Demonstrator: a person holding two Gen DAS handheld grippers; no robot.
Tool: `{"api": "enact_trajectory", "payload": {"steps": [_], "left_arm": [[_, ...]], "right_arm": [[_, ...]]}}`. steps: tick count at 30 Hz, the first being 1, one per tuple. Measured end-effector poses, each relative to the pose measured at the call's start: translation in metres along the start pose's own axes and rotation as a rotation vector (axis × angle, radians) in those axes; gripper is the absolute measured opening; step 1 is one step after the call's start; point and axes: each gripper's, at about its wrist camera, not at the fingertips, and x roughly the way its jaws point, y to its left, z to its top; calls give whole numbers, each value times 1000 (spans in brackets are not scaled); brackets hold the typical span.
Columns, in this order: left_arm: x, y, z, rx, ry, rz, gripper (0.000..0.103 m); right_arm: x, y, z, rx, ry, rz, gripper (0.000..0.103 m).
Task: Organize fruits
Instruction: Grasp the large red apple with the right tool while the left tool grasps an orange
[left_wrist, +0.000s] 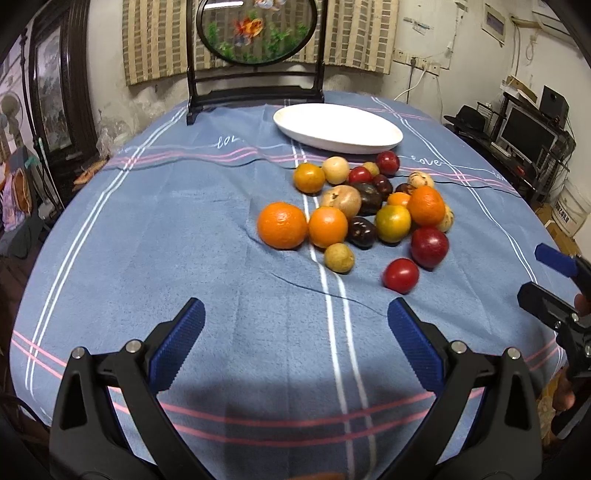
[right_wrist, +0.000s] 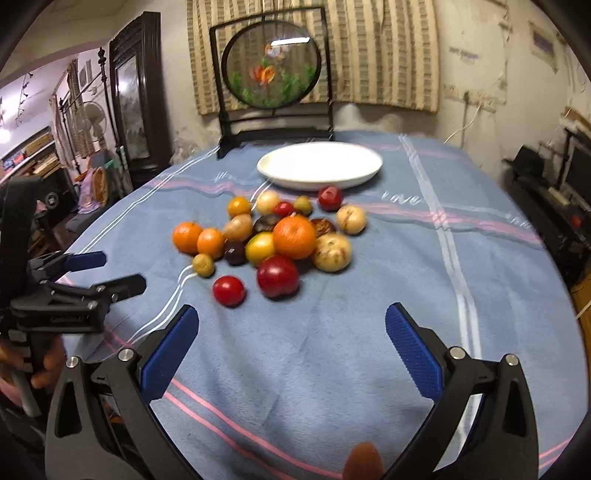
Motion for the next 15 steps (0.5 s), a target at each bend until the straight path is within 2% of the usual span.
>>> {"api": "enact_trajectory", "payload": {"steps": [3, 6, 8, 11, 14, 15], "left_arm": [[10, 8, 4, -7, 12, -5, 101], [18, 17, 7, -4, -17, 16, 101], [22, 24, 9, -10, -28, 23, 101], [30, 32, 11, -23, -27, 10, 101], [35, 36, 11, -26, -34, -2, 101], [35, 36, 11, -26, -33, -9, 101]], "right_arm": [[13, -6, 8, 55, 71, -26, 102], [27, -6, 10, 48, 106, 3, 102], [31, -5, 11, 41, 100, 0, 96], [45, -5, 15, 43, 126, 13, 81], [61, -5, 19, 46, 163, 6, 78], [65, -4, 20, 47, 169, 9, 75]]}}
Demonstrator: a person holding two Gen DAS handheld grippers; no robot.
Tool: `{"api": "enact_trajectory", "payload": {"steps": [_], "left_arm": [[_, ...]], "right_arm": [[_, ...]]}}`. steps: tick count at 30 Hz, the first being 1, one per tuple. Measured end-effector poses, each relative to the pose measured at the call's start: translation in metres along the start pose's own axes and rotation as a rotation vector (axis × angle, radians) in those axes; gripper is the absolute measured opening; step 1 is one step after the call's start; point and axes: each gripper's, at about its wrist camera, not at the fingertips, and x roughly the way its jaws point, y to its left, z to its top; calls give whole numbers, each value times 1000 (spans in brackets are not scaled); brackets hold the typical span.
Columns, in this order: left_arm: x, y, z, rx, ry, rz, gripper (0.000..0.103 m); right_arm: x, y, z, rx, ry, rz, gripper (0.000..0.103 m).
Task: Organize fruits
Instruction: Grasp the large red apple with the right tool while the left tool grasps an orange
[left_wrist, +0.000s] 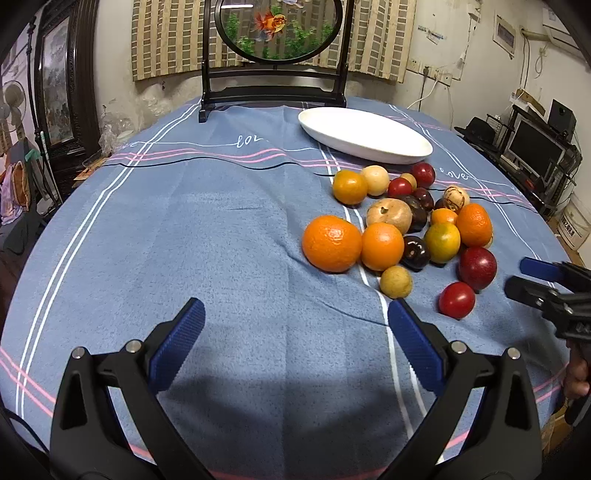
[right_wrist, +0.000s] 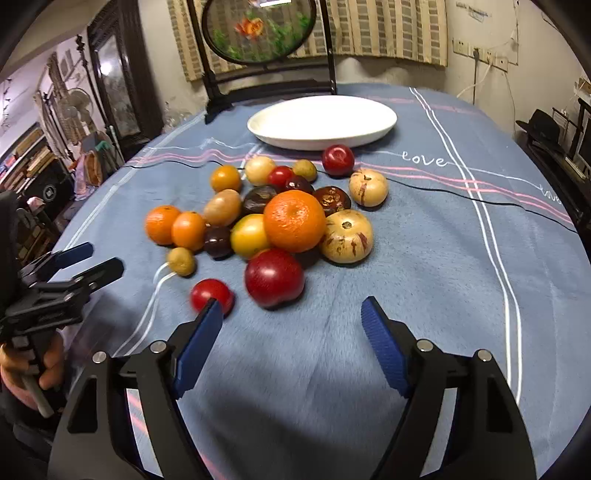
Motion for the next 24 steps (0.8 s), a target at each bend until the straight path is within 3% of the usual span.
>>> {"api": "enact_trajectory", "payload": {"steps": [11, 15, 18, 24], "left_arm": [[-1, 1, -1, 4, -25, -31, 101], [1, 6, 0, -22, -18, -35, 101], [6, 10, 1, -44, 6, -51, 101], [19, 20, 13, -75, 41, -131, 97]], "right_arm": [[32, 10, 16, -34, 61, 16, 65], [41, 6, 17, -23, 88, 30, 51], [41, 4, 15, -19, 86, 58, 44], [27, -9, 3, 38, 44, 150, 43]]}}
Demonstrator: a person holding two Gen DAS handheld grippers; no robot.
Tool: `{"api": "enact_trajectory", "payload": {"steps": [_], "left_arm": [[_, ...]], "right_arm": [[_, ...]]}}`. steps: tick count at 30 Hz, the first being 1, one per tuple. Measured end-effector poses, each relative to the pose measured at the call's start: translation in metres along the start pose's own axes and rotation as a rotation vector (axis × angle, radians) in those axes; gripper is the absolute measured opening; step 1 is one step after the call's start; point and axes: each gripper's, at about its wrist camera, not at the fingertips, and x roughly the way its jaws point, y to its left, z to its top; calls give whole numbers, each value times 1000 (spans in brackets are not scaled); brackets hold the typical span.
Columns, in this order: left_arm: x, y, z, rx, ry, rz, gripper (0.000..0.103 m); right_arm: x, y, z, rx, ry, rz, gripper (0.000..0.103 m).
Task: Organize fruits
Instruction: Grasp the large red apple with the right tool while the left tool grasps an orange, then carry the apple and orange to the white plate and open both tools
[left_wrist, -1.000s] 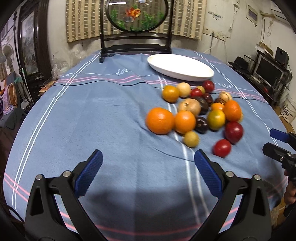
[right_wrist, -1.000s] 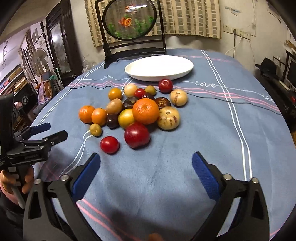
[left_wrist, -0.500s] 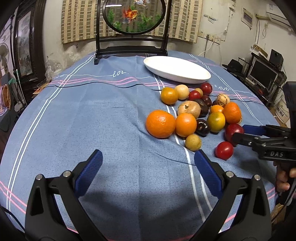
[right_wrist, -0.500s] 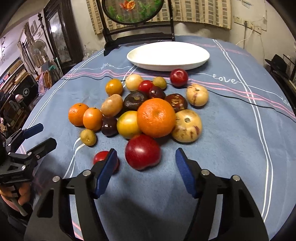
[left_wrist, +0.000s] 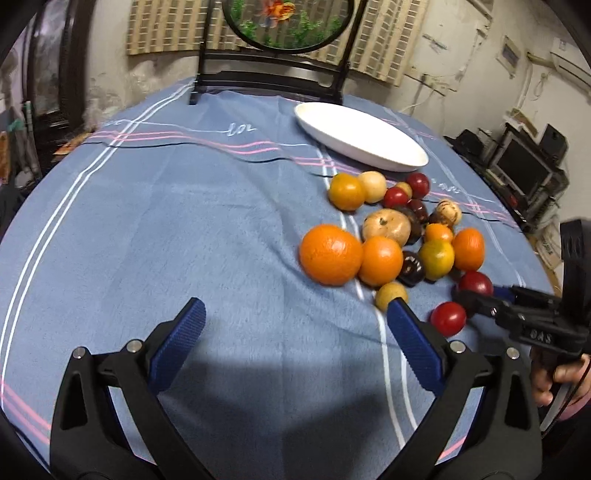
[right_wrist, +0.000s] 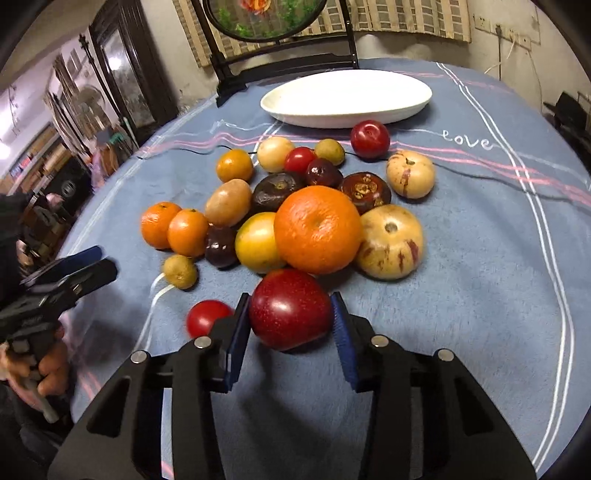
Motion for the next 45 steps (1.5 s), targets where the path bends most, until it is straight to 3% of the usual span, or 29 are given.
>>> {"api": "enact_trajectory", "payload": {"steps": [4, 6, 11, 15, 20, 23, 25, 37, 41, 45], "left_arm": [[16, -1, 18, 95, 51, -63, 75], [25, -4, 24, 167, 67, -40, 71], [35, -13, 31, 289, 77, -53, 70], [42, -22, 33, 378, 92, -133, 70], [51, -25, 36, 453, 109, -174, 69], [51, -24, 35, 485, 110, -211, 56], [52, -20, 34, 494, 118, -214, 48], [61, -13, 40, 460, 153, -251, 47], [56, -19, 36, 478, 143, -216, 46], [45, -15, 44, 424, 119, -226, 46]], "right_arm": [[-10, -9, -7, 34, -25, 21, 43], [-14, -12, -10, 48, -40, 32, 43], [-19, -11, -12, 47, -74, 50, 43], [-19, -15, -12, 61, -83, 63, 43], [-22, -15, -13, 67, -100, 70, 43], [-23, -16, -14, 71, -106, 72, 43], [-23, -17, -14, 76, -107, 74, 43], [-22, -17, -14, 77, -103, 79, 43], [-22, -18, -14, 78, -101, 86, 43], [-22, -21, -11, 81, -76, 92, 43]]}}
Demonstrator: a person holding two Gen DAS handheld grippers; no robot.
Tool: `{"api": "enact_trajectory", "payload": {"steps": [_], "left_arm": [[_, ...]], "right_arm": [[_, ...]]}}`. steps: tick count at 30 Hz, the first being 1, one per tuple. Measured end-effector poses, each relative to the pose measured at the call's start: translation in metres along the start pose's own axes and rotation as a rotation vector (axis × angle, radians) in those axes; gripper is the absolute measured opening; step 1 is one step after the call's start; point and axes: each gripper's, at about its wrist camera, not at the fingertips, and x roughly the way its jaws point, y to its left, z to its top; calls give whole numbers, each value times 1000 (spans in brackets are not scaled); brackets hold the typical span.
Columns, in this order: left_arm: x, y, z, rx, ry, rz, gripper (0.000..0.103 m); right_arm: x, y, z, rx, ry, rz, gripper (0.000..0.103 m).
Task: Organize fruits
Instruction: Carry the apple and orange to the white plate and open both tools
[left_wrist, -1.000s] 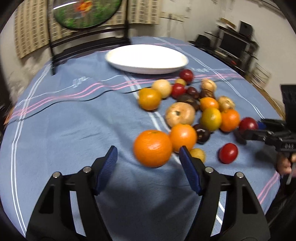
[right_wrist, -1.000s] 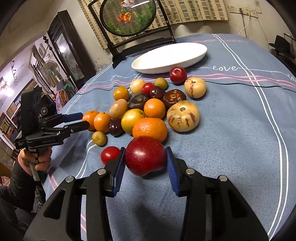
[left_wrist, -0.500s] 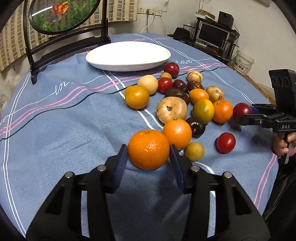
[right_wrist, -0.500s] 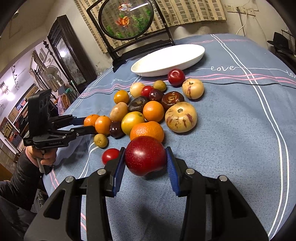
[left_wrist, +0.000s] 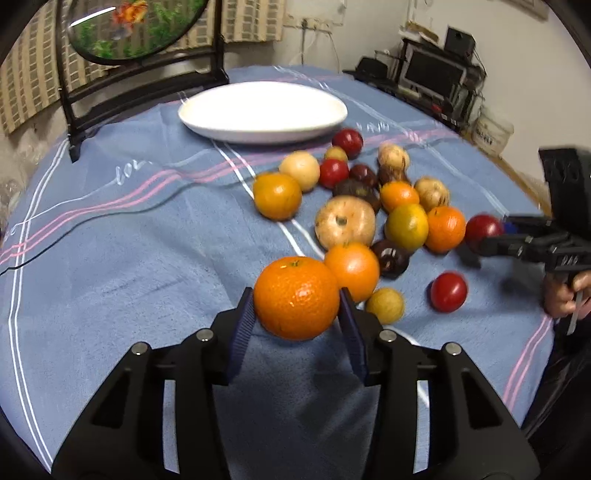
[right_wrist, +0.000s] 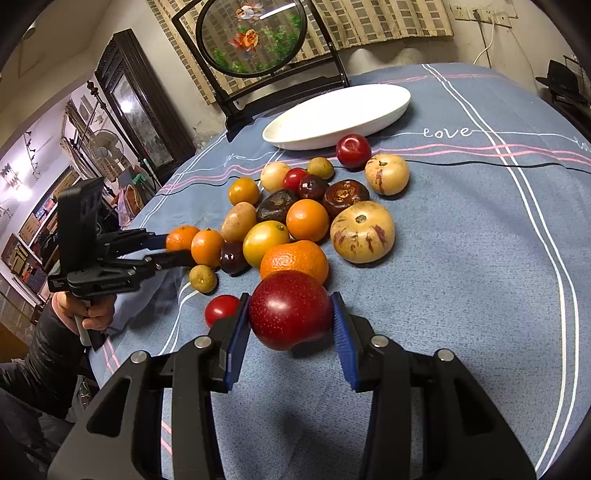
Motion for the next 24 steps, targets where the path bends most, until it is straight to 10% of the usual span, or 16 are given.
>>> {"api": "enact_trajectory", "payload": {"steps": [8, 15, 24], "left_arm": [[-32, 4, 62, -104, -118, 45, 46], [20, 15, 150, -216, -140, 211, 46], [124, 44, 187, -266, 19, 307, 46]], "right_arm": [[-15, 3, 60, -49, -72, -23, 43], [37, -21, 152, -71, -121, -120, 43], [124, -38, 200, -159, -7, -181, 43]]}}
